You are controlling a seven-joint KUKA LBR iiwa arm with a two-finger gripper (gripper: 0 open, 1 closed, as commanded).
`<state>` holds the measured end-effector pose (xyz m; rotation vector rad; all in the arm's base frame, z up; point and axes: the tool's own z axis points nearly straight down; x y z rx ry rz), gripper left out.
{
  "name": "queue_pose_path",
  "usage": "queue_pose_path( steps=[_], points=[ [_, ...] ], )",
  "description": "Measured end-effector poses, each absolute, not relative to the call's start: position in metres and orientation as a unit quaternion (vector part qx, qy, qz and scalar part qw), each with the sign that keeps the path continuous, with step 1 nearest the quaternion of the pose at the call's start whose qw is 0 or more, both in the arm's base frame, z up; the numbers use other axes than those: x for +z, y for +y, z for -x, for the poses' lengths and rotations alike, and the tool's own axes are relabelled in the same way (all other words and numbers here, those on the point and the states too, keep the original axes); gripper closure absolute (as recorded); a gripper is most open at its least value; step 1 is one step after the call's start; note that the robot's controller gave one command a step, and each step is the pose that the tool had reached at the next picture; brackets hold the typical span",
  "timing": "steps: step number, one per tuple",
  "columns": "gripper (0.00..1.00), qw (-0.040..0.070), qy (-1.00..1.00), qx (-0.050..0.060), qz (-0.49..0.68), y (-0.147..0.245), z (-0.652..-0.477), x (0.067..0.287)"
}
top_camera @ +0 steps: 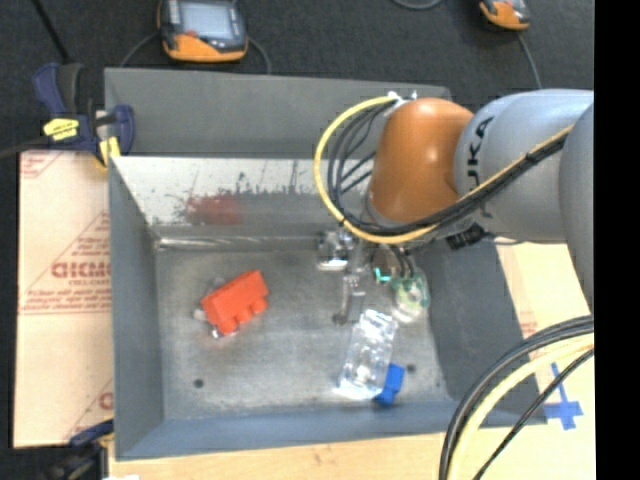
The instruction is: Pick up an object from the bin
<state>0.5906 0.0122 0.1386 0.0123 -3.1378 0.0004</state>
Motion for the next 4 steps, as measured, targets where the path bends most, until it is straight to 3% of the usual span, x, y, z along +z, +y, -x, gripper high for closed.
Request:
queue_pose_path(
  steps=[1, 2, 3, 4],
  points=[
    [0.00, 0.001, -0.997, -0.002, -0.077, -0.100, -0.597, 0.082],
    [0.00, -0.001, -0.957, 0.001, -0.290, -0.093, -0.524, 0.077],
    [1.00, -0.006, -0.957, 0.001, -0.290, -0.091, -0.528, 0.080],
    [1.00, -0.005, -0.960, 0.002, -0.279, -0.101, -0.570, 0.199]
  ],
)
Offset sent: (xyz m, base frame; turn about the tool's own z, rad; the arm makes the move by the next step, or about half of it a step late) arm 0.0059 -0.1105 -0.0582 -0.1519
